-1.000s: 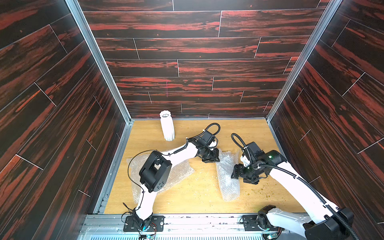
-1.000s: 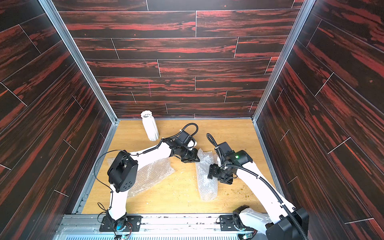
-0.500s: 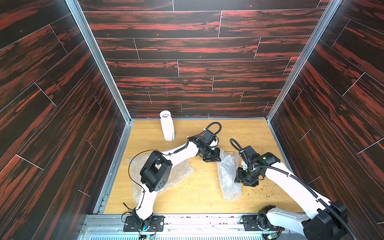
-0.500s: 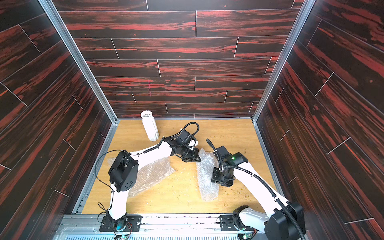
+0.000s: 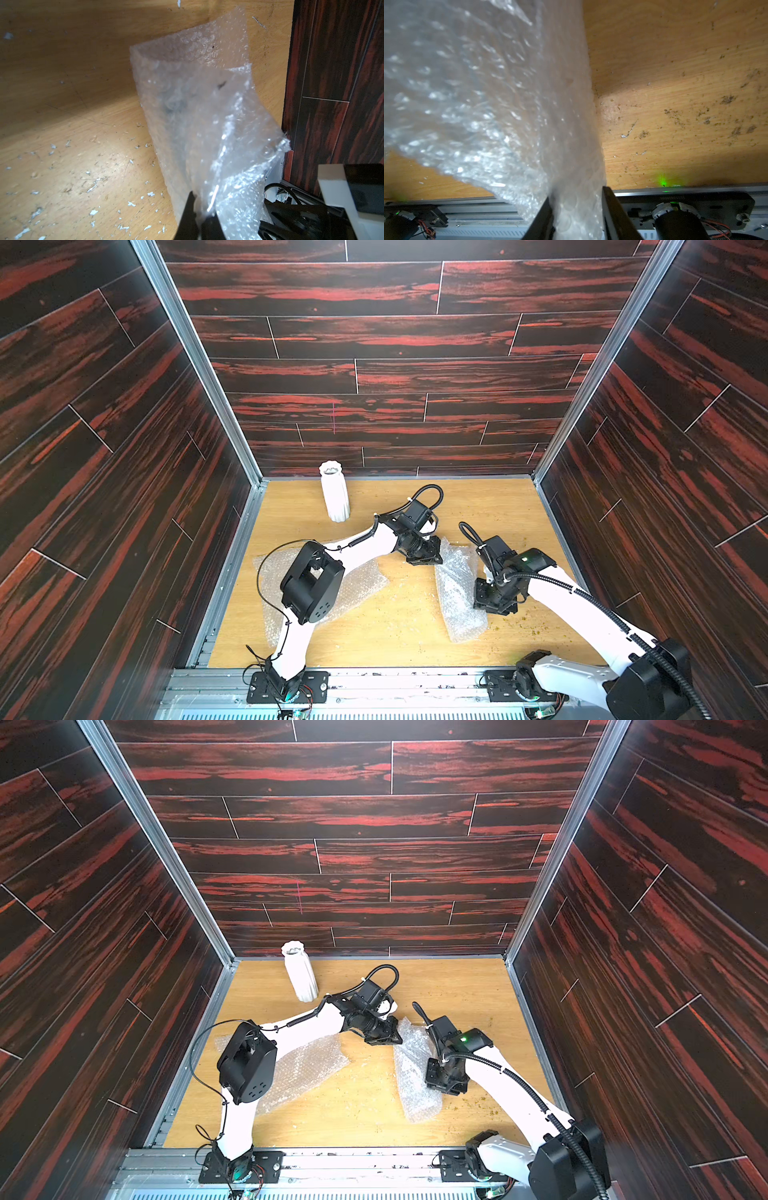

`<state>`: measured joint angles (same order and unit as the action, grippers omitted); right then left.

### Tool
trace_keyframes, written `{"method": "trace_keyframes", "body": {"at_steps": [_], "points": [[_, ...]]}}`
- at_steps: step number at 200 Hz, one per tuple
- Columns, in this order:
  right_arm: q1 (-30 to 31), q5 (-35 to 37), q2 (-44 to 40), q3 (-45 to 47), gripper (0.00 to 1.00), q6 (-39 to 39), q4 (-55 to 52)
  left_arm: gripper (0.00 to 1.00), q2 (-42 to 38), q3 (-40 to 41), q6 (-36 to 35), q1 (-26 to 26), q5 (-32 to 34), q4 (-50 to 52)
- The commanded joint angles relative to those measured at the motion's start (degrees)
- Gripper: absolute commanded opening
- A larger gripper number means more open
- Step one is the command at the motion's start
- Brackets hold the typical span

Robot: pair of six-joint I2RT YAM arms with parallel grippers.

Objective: Unwrap the vase from the bubble wrap
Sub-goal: Unwrap the bubble wrap at the center of the board.

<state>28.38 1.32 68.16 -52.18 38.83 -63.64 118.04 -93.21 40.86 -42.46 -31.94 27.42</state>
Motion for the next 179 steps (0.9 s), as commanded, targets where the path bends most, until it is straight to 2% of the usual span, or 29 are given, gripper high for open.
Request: {"method": "trace_keyframes", "body": {"at_steps": [1, 19, 48, 67, 88, 115, 128, 147, 179], "points": [[0.27, 1.91, -1.36, -0.75, 0.37, 1.42, -2.92, 0.03, -0.69, 0.63, -0.32, 0.35, -0.13, -0.08], [0.27, 2.53, -2.0, -0.55, 0.32, 1.64, -3.4, 0.03, -1.04, 0.82, -0.36, 0.29, 0.07, -0.17], [0.27, 4.04, -2.54, -1.63, 0.16, 1.76, -4.13, 0.03, -1.49, 1.05, -0.69, 0.35, 0.6, 0.24], [0.27, 3.79, -1.74, -1.9, 0.11, 1.59, -3.25, 0.05, -1.67, 0.88, -1.56, 0.27, 0.95, 1.18], [0.27, 3.69, -0.9, -3.17, 0.1, 1.69, -2.25, 0.2, -2.4, 0.48, -3.49, 0.32, 1.27, 3.78], [0.27, 3.82, 0.72, -4.08, 0.14, 1.08, -1.04, 0.67, -4.26, 1.73, -4.49, 0.27, -1.11, 5.01], [0.27, 3.15, 1.49, -4.24, 0.16, 0.7, -0.21, 0.81, -4.94, 3.03, -3.13, 0.25, -4.03, 3.46], [0.27, 2.43, 1.96, -4.22, 0.19, 0.41, 0.8, 0.91, -5.07, 3.18, -2.36, -0.17, -6.22, 2.25], [0.27, 1.81, 2.28, -3.9, 0.21, -0.14, 1.48, 0.97, -2.74, -0.14, -1.68, -1.41, -7.34, 2.71]]}}
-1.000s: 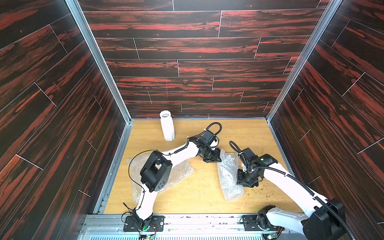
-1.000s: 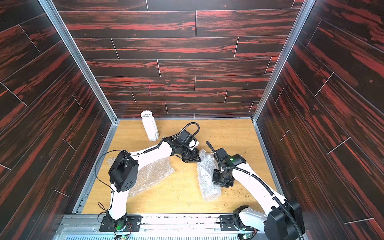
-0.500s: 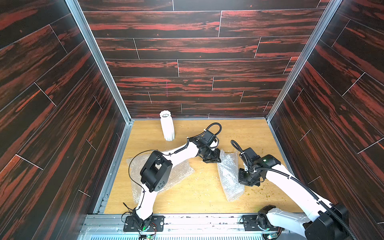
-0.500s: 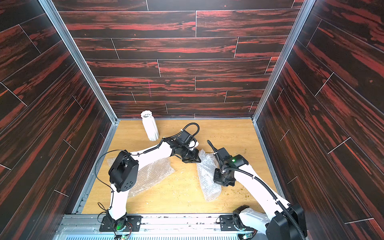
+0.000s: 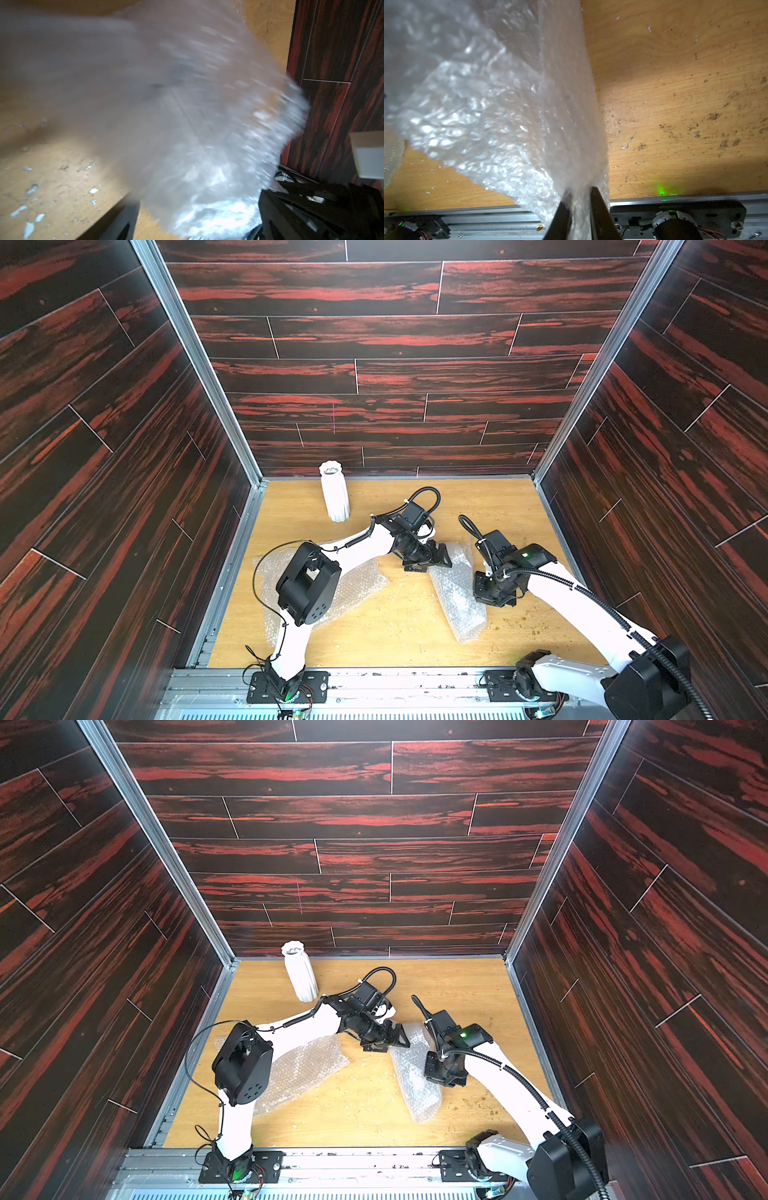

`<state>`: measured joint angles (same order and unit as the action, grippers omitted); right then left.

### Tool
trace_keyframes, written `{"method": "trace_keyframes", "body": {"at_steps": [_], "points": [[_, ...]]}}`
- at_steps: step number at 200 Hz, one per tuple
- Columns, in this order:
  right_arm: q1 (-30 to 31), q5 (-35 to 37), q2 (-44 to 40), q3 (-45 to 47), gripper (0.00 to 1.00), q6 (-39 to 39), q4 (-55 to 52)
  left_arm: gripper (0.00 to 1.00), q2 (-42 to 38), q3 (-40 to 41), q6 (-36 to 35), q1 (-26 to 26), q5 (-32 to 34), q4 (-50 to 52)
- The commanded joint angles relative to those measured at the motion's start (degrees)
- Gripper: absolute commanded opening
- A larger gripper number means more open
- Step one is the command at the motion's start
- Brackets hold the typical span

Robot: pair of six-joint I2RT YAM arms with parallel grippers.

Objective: Unwrap the vase from the bubble wrap
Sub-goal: Unwrap the bubble wrap at the center of the board.

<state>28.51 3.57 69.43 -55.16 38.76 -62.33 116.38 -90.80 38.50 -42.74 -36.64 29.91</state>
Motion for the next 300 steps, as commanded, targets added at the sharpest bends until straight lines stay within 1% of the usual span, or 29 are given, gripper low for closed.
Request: {"method": "trace_keyframes", "body": {"at_steps": [1, 22, 48, 56, 70, 94, 129, 141, 144, 154, 163, 171, 179, 184, 185, 204, 225, 249, 264, 286, 300], "points": [[0.14, -0.38, 1.04, -0.92, 0.21, -0.08, 0.18, 0.97, -1.03, -2.63, 0.69, -1.17, -2.6, 0.27], [0.14, 0.27, 1.06, -0.36, 0.23, -0.15, 0.27, 0.98, -0.74, -3.5, 0.96, -2.03, -2.47, 0.2], [0.14, 0.74, 1.1, 0.19, 0.27, 0.15, 1.38, 0.98, -0.89, -2.48, 1.36, -2.47, -2.89, 0.24], [0.14, 0.88, 1.52, 0.21, 0.29, 0.09, 1.85, 0.95, -0.8, -2.22, 1.23, -2.61, -2.89, 0.46], [0.14, 1.2, 2.73, 0.14, 0.29, -0.33, 2.59, 0.85, 0.16, -2.28, 0.58, -2.77, -2.33, 1.92], [0.14, 2.58, 4.13, -0.27, 0.29, -1.09, 2.76, 0.83, 1.7, -3.23, -0.4, -3.69, -0.91, 4.85], [0.14, 3.4, 3.68, 0.82, 0.21, -0.89, 2.84, 0.84, 3.48, -4.68, -0.93, -4.29, 1.97, 6.84], [0.09, 3.3, 3.31, 1.09, 0.16, -0.62, 3.0, 0.84, 3.94, -5.02, -0.84, -4.32, 2.21, 6.81], [0.13, 3.21, 3.22, 1.03, 0.14, -0.55, 3.0, 0.8, 4.06, -5.08, -0.8, -4.31, 2.27, 6.73], [0.14, 2.75, 2.93, 0.67, 0.1, -0.43, 3.3, 0.56, 4.32, -5.37, -0.62, -4.33, 2.65, 6.49], [0.14, 1.89, 2.44, 0.12, 0.03, -0.4, 3.66, 0.35, 4.54, -5.43, -0.55, -4.37, 3.18, 6.62], [0.14, 1.37, 2.05, -0.64, 0.0, -0.33, 3.78, 0.23, 4.73, -5.44, -0.53, -4.32, 3.49, 6.63], [0.14, 1.14, 1.71, -1.51, 0.0, -0.3, 3.27, 0.1, 4.82, -5.32, -0.53, -4.34, 4.12, 6.63], [0.14, 1.3, 1.48, -2.16, 0.0, -0.28, 2.76, 0.01, 4.82, -5.1, -0.51, -4.37, 4.76, 6.68], [0.14, 1.32, 1.45, -2.24, 0.0, -0.28, 2.66, 0.0, 4.82, -5.05, -0.52, -4.37, 4.92, 6.71], [0.09, 2.3, -0.2, -4.24, 0.0, 0.25, 0.77, 0.0, 4.48, -3.82, -1.03, -4.02, 8.05, 7.79], [-1.56, 1.63, -2.76, -4.23, 0.0, 1.32, 0.0, 0.0, 3.82, -1.56, -1.68, -3.03, 10.58, 8.04], [-6.13, -1.51, -7.46, 0.59, 0.0, 3.09, 1.46, 0.0, 3.57, 1.08, -2.71, -1.46, 13.44, 8.13], [-10.18, -3.47, -10.66, 4.41, 0.0, 4.05, 2.54, 0.0, 2.99, 2.76, -2.92, -0.37, 14.58, 7.3], [-14.54, -3.54, -13.92, 8.11, 0.0, 4.48, 3.0, 0.0, 2.24, 4.22, -3.55, 0.98, 15.64, 7.11], [-15.8, -3.2, -14.8, 8.86, 0.0, 4.52, 3.2, 0.0, 1.72, 5.08, -3.79, 1.77, 15.76, 6.83]]}}
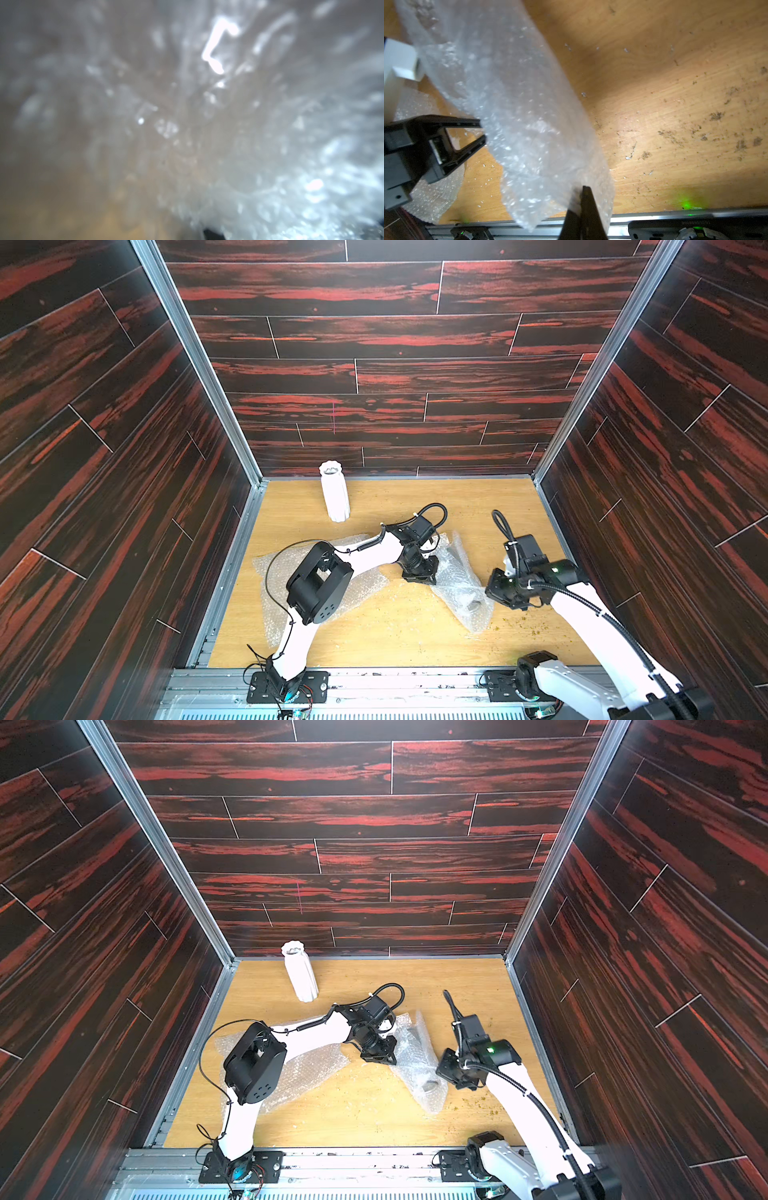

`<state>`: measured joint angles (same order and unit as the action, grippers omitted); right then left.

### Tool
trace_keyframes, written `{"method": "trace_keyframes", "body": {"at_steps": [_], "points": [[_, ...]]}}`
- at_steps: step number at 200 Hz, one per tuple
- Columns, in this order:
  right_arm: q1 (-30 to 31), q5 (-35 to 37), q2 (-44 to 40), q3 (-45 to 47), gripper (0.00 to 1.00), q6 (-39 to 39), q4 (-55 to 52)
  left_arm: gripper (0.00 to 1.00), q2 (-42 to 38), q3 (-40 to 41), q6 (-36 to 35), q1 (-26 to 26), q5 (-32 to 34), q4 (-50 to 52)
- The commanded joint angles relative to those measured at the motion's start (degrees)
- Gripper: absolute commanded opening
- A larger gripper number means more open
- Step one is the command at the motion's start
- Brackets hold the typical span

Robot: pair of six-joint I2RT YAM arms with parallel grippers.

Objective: Unwrap the vase from the bubble wrap
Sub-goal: Unwrap the bubble wrap at the center of the board.

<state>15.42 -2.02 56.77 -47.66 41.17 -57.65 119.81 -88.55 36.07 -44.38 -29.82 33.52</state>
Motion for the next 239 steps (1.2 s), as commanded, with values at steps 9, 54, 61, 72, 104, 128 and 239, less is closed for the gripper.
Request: {"method": "trace_keyframes", "body": {"at_steps": [9, 54, 61, 72, 104, 128, 239], "points": [[-2.96, 3.22, -2.2, 1.02, 0.0, 2.33, -1.61, 0.0, -2.06, 3.16, -1.67, 3.72, 9.22, 3.33], [-10.25, 4.88, -5.59, 0.02, 0.0, 1.15, -3.6, 0.0, -3.0, 4.48, -3.2, 5.07, 12.34, 4.46], [-11.96, 4.36, -6.28, 0.16, 0.0, 0.73, -3.49, 0.0, -3.09, 4.86, -3.25, 5.19, 12.52, 4.37], [-13.39, 2.8, -6.78, 0.46, 0.0, 0.1, -2.74, 0.0, -3.2, 5.15, -3.49, 5.28, 12.4, 4.32], [-13.45, 2.95, -6.84, -0.05, 0.0, -0.44, -3.82, 0.0, -3.44, 4.38, -3.97, 5.36, 12.35, 5.17], [-13.7, 5.71, -9.4, -0.35, 0.0, 0.53, -6.2, 0.0, -3.09, 3.61, -3.82, 5.44, 13.09, 5.86], [-15.48, 2.54, -9.49, 2.59, 0.3, 1.12, -2.02, 0.3, -4.94, 2.86, -5.15, 6.3, 12.17, 8.2]]}}
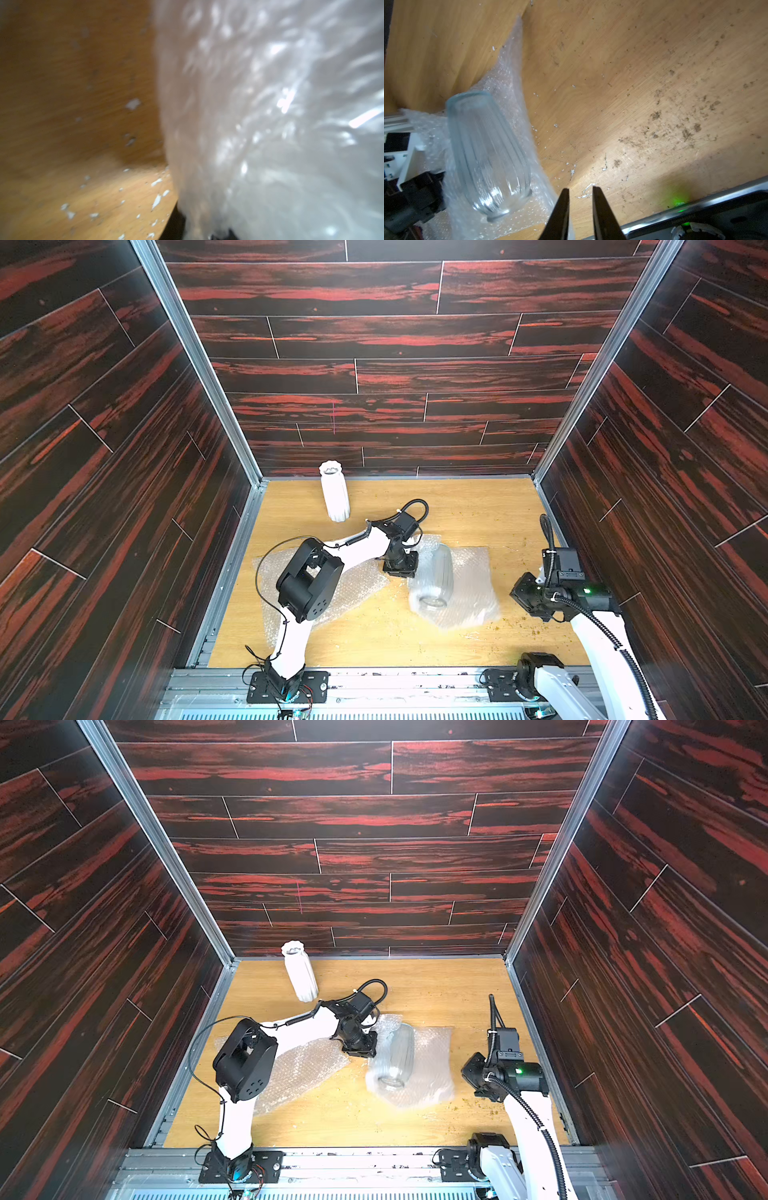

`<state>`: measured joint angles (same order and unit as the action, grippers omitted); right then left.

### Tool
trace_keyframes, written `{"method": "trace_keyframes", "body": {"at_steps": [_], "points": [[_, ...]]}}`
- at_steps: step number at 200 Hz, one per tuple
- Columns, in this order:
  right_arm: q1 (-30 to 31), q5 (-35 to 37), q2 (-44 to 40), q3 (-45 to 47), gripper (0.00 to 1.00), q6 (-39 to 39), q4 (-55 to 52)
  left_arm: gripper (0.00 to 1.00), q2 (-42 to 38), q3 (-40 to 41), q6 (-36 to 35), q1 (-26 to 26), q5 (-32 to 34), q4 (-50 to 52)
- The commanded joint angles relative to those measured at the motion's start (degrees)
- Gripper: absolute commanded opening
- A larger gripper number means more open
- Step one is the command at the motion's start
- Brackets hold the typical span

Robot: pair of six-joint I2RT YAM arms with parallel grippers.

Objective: Unwrap the vase from the bubble wrap
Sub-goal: Unwrap the bubble wrap at the center of the board, then pick up the vase from the bubble wrap.

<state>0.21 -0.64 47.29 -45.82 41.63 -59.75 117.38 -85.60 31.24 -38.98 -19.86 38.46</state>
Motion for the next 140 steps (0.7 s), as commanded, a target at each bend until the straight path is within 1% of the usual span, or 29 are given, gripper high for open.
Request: {"method": "trace_keyframes", "body": {"at_steps": [1, 26, 44, 59, 74, 94, 104, 121, 126, 129, 140], "points": [[-0.28, 1.17, 0.04, 0.7, 0.3, 0.66, 0.12, 0.3, -2.55, -0.05, -0.31, 0.87, 2.2, 3.28], [-0.26, 2.2, 0.76, -2.05, 0.32, -1.07, -0.45, 0.38, -3.34, 0.27, -0.13, 0.96, 2.39, 3.99], [-0.21, 2.41, 2.4, -5.76, 0.39, -3.48, -0.93, 0.47, -4.7, -0.26, -0.54, 1.19, 3.7, 6.18], [-0.21, 0.88, 4.44, -8.04, 0.46, -5.01, -0.49, 0.54, -6.36, -2.39, -2.58, 1.34, 6.89, 10.64], [-0.04, -1.52, 6.16, -9.21, 0.52, -5.67, 0.88, 0.61, -8.57, -5.17, -4.64, 1.28, 11.66, 15.97], [0.56, -4.78, 8.29, -9.59, 0.61, -5.88, 3.48, 0.76, -11.81, -7.82, -5.84, 1.32, 18.31, 21.82], [1.11, -6.44, 9.54, -9.85, 0.64, -6.29, 4.87, 0.79, -13.44, -8.62, -6.15, 1.44, 19.95, 23.97], [3.17, -6.43, 11.44, -10.56, 0.67, -7.05, 5.84, 0.8, -16.44, -9.43, -7.44, 1.54, 18.95, 25.89], [3.9, -6.15, 11.75, -10.75, 0.67, -7.23, 6.14, 0.8, -16.65, -9.37, -8.35, 1.56, 17.36, 26.02], [4.27, -6.01, 11.95, -10.85, 0.68, -7.44, 6.38, 0.8, -18.41, -9.22, -8.69, 1.54, 16.15, 26.07], [5.4, -6.56, 12.34, -10.66, 0.68, -7.87, 7.83, 0.8, -21.06, -8.16, -9.37, 1.38, 11.21, 24.97]]}}
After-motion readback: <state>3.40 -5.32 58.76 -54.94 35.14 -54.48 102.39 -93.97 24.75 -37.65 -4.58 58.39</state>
